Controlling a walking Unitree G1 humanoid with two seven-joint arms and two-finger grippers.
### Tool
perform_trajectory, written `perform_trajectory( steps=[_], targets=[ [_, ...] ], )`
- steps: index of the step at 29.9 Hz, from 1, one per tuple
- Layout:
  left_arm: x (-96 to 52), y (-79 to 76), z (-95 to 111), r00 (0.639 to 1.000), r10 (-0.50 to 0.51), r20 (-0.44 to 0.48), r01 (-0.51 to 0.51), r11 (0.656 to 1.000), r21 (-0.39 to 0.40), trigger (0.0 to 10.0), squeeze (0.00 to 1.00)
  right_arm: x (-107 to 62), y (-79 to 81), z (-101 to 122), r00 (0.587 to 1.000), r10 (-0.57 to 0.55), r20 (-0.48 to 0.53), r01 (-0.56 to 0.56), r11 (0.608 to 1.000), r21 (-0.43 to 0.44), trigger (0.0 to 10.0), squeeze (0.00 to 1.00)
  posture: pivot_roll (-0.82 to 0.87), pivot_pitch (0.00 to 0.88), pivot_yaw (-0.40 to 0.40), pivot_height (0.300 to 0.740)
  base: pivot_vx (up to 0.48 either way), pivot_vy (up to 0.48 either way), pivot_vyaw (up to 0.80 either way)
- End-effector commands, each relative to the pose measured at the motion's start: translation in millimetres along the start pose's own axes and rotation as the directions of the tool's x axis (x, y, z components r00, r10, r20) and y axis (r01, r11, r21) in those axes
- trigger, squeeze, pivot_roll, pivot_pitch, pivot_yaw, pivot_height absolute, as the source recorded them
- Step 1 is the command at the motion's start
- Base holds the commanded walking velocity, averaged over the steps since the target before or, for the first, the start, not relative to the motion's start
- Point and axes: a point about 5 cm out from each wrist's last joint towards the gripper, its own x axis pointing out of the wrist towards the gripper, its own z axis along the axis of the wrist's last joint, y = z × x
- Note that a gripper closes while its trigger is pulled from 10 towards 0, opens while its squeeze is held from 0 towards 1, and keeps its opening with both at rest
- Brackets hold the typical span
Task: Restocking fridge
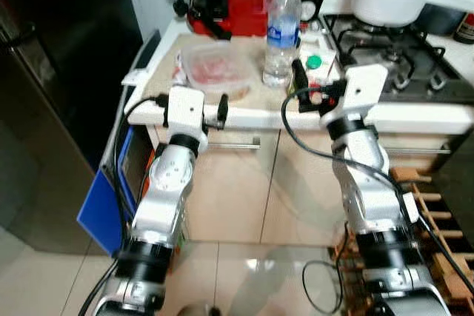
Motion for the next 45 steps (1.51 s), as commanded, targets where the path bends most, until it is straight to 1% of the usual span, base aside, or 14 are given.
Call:
perform_trajectory(
  steps=[1,5,12,17,24,29,35,42,45],
  targets=[
    [-1.3,-0.5,6.8,1.0,-0.014,0.022,0.013,1.0,0.021,10.0,0.0,5.8,1.3,4.9,1.0,0.001,0.031,-0.001,1.0,-0.007,10.0,0.0,0.06,0.043,0.046,0.74,0.0,0.0,0.0],
    [-5.2,1.1,5.2,1.0,-0.005,0.016,0.005,1.0,0.02,10.0,0.0,10.3,2.1,2.4,0.999,-0.002,0.035,0.003,1.0,-0.004,10.0,0.0,0.07,0.053,0.043,0.74,0.0,0.0,0.0],
    [-10.1,1.1,10.2,1.0,0.0,0.025,-0.001,1.0,0.025,10.0,0.0,19.3,2.9,1.1,0.999,-0.018,0.045,0.018,1.0,-0.002,10.0,0.0,0.1,0.073,0.035,0.74,0.0,0.0,0.0],
    [-15.0,4.9,13.2,1.0,0.0,0.024,-0.001,0.999,0.039,10.0,0.0,30.4,-4.6,1.5,0.995,-0.079,0.054,0.078,0.997,0.003,10.0,0.0,0.12,0.079,0.043,0.74,0.0,0.0,0.0],
    [-18.4,7.0,14.9,1.0,0.002,0.019,-0.003,0.999,0.052,10.0,0.0,38.1,-10.8,2.5,0.991,-0.119,0.056,0.119,0.993,-0.004,10.0,0.0,0.14,0.085,0.037,0.74,0.0,0.0,0.0],
    [-20.8,7.5,14.5,1.0,0.006,0.01,-0.006,0.999,0.054,10.0,0.0,45.7,-9.2,-1.1,0.991,-0.135,0.02,0.134,0.989,0.061,10.0,0.0,0.14,0.088,0.031,0.74,0.0,0.0,0.0],
    [-22.2,8.6,17.9,1.0,0.018,0.022,-0.019,0.998,0.058,10.0,0.0,55.9,-5.9,-0.3,0.99,-0.142,0.001,0.141,0.989,0.044,10.0,0.0,0.15,0.097,0.018,0.74,0.0,0.0,0.0],
    [-23.4,8.7,18.5,0.999,0.027,0.018,-0.028,0.998,0.054,10.0,0.0,61.8,-1.4,0.5,0.991,-0.136,-0.005,0.136,0.99,0.035,10.0,0.0,0.15,0.103,0.006,0.74,0.0,0.0,0.0],
    [-23.0,9.1,18.4,0.999,0.031,0.017,-0.032,0.998,0.054,10.0,0.0,62.5,-2.5,-3.7,0.985,-0.169,-0.04,0.169,0.986,0.005,10.0,0.0,0.15,0.105,0.003,0.74,0.0,0.0,0.0]
  ],
)
